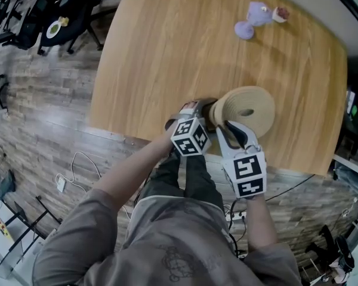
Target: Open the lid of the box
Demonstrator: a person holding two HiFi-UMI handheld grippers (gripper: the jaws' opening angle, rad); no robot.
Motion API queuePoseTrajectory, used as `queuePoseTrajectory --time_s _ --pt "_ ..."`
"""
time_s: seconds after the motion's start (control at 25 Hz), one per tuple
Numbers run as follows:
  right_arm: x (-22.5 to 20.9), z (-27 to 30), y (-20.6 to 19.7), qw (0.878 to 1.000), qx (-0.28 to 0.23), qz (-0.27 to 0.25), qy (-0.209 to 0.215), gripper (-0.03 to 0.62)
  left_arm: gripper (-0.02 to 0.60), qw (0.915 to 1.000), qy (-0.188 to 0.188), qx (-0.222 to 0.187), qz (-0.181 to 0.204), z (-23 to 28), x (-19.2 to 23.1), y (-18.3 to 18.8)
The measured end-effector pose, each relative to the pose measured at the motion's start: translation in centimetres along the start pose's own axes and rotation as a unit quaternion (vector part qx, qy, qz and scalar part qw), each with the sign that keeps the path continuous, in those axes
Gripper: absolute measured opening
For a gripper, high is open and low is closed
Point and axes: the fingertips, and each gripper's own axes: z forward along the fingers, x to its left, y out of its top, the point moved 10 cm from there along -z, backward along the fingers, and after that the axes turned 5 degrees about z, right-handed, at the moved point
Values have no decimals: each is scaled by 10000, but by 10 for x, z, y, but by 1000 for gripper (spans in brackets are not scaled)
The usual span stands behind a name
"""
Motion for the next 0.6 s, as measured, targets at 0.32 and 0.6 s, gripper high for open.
queuePoseTrajectory --time_s 0.32,0.6 --pt "-32 -50 25 9909 -997 906 50 77 400 9982 84 380 -454 -35 -2 -1" --pt "-58 -98 39 9689 -1816 1675 -135 74 353 9944 732 18 -760 -113 7 25"
